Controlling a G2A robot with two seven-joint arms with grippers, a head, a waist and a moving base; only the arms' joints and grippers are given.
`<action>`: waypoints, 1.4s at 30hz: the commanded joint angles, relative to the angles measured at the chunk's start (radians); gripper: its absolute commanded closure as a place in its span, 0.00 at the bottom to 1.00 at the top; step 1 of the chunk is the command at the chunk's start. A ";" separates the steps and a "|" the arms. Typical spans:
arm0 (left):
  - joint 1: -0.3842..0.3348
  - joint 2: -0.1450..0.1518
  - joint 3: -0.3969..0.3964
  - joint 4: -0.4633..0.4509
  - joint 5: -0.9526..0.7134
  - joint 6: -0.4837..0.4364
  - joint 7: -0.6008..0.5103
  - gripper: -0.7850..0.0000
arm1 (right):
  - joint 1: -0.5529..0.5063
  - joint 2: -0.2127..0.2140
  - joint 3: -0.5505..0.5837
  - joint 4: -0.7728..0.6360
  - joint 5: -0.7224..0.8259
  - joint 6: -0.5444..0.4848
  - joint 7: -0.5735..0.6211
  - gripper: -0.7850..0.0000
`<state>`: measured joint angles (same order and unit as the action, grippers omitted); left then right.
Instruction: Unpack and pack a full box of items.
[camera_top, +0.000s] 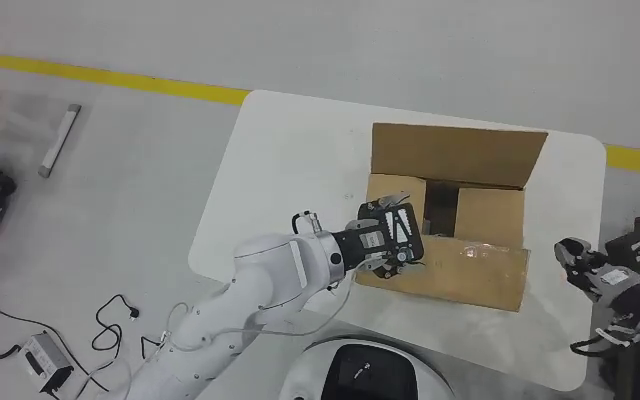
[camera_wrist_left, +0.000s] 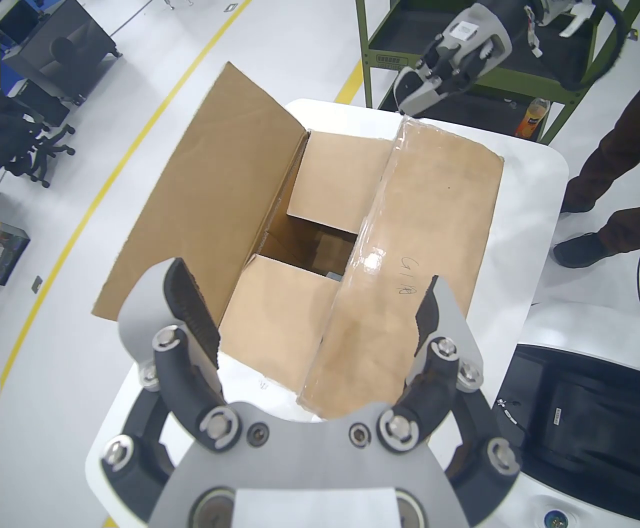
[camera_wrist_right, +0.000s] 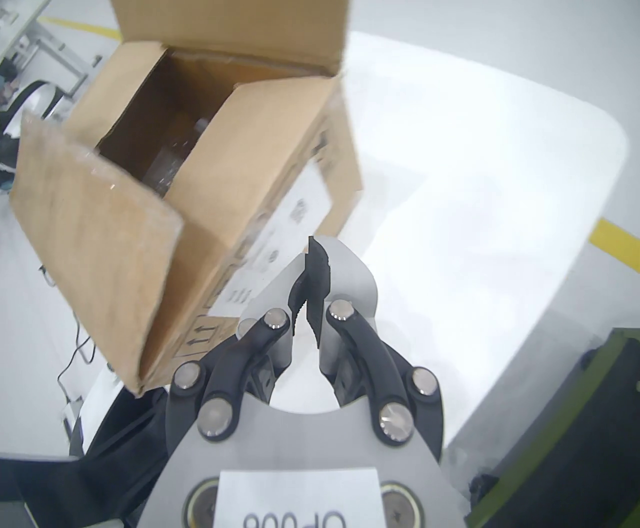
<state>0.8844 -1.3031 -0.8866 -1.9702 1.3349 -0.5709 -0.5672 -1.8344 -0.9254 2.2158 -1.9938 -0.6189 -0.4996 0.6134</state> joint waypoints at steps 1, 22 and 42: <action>0.000 0.000 -0.004 -0.005 -0.009 -0.002 -0.004 0.00 | 0.069 0.009 0.001 0.023 -0.015 0.030 0.011 1.00; 0.074 0.009 -0.108 -0.075 0.028 0.162 -0.068 0.00 | 0.827 0.056 -0.499 0.487 -0.040 0.014 0.082 1.00; 0.095 0.015 -0.150 -0.075 0.012 0.133 -0.069 0.00 | 0.801 0.084 -0.468 0.438 0.058 -0.181 0.116 1.00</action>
<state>0.9805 -1.2880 -1.0365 -2.0475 1.3502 -0.4350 -0.6353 -1.0218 -0.8435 1.7362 -1.5435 -0.5631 -0.6733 0.7299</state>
